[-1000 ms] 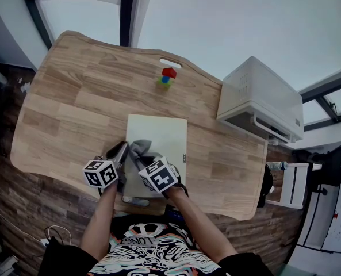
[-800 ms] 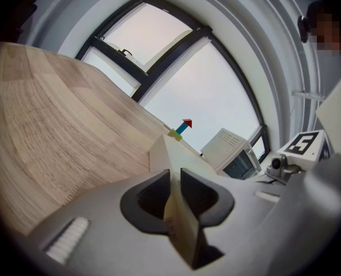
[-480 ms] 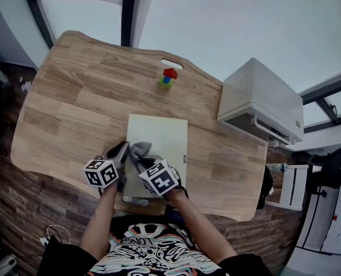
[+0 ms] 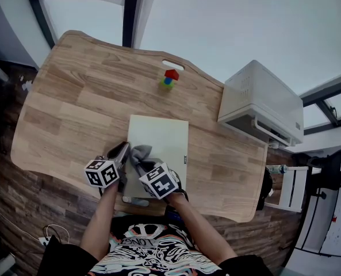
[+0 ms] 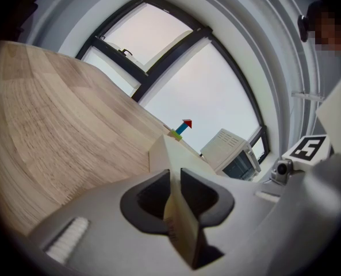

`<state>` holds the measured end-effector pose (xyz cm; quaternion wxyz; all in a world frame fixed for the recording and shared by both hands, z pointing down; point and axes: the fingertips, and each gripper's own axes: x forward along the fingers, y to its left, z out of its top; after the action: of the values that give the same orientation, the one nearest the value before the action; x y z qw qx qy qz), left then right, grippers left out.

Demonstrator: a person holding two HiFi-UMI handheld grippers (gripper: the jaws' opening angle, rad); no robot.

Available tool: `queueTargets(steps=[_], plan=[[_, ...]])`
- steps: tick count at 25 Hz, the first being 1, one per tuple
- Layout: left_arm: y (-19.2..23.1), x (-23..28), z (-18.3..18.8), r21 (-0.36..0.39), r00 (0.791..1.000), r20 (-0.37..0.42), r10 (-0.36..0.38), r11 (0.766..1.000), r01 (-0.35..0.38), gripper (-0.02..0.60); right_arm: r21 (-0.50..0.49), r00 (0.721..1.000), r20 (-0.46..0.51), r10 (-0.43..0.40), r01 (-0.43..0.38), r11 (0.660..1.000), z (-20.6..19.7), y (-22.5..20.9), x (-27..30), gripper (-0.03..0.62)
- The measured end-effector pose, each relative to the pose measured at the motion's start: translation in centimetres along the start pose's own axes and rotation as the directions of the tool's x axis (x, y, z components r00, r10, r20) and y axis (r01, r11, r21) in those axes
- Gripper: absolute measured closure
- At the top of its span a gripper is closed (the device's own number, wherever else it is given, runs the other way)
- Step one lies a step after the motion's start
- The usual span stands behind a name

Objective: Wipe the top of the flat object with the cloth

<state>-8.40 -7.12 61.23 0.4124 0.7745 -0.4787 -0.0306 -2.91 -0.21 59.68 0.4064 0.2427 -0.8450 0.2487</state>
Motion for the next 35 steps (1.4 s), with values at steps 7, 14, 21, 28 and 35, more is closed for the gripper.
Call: queueTargets(steps=[7,14,21,28,35], plan=[[0.0,0.0,0.0,0.002,1.000,0.002,-0.001,1.000,0.001,0.465,-0.009,1.000,-0.015,0.007,-0.007,1.000,-0.6,0.6,0.3,0.585],[0.1,0.0,0.0,0.002,1.000,0.000,0.003,1.000,-0.003,0.465,-0.006,0.999,-0.017,0.036,-0.036,0.999,-0.3,0.7,0.0,0.584],[0.1,0.0,0.0,0.003,1.000,0.002,0.000,1.000,0.000,0.463,0.024,0.995,-0.049,0.092,-0.090,0.996,-0.6,1.3,0.2,0.585],[0.1,0.0,0.0,-0.004,1.000,0.004,-0.005,1.000,0.005,0.463,0.021,0.994,-0.047,0.100,-0.099,0.995,-1.1,2.0,0.2,0.585],[0.0,0.1,0.0,-0.002,1.000,0.003,-0.003,1.000,0.003,0.463,0.004,0.992,-0.063,0.111,-0.111,0.994,-1.3,2.4,0.0,0.585]])
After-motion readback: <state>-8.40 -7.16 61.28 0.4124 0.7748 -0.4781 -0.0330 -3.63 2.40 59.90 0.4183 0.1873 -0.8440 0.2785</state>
